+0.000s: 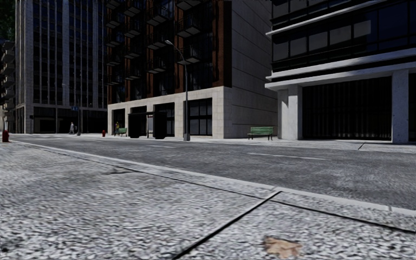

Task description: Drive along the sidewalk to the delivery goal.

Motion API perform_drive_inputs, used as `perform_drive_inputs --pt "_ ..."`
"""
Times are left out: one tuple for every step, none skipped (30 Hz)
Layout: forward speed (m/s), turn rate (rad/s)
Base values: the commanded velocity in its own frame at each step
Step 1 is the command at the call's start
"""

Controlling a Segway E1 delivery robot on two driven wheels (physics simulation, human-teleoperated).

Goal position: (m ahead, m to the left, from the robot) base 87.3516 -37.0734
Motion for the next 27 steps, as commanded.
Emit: perform_drive_inputs --pt "2.0 1.15" --pt "2.0 1.15" --pt "2.0 1.15" --pt "2.0 1.15" --pt "2.0 1.15" --pt "2.0 1.15" --pt "2.0 1.15" --pt "2.0 1.15" --pt "2.0 1.15" --pt "2.0 1.15" --pt "2.0 1.15" --pt "2.0 1.15" --pt "2.0 1.15" --pt "2.0 1.15" --pt "2.0 1.15" --pt "2.0 1.15" --pt "2.0 1.15" --pt "2.0 1.15" --pt "2.0 1.15" --pt "2.0 1.15" --pt "2.0 0.89" --pt "2.0 0.46" --pt "2.0 0.26" --pt "2.0 0.08" --pt "2.0 0.01" --pt "2.0 0.0" --pt "2.0 0.0"
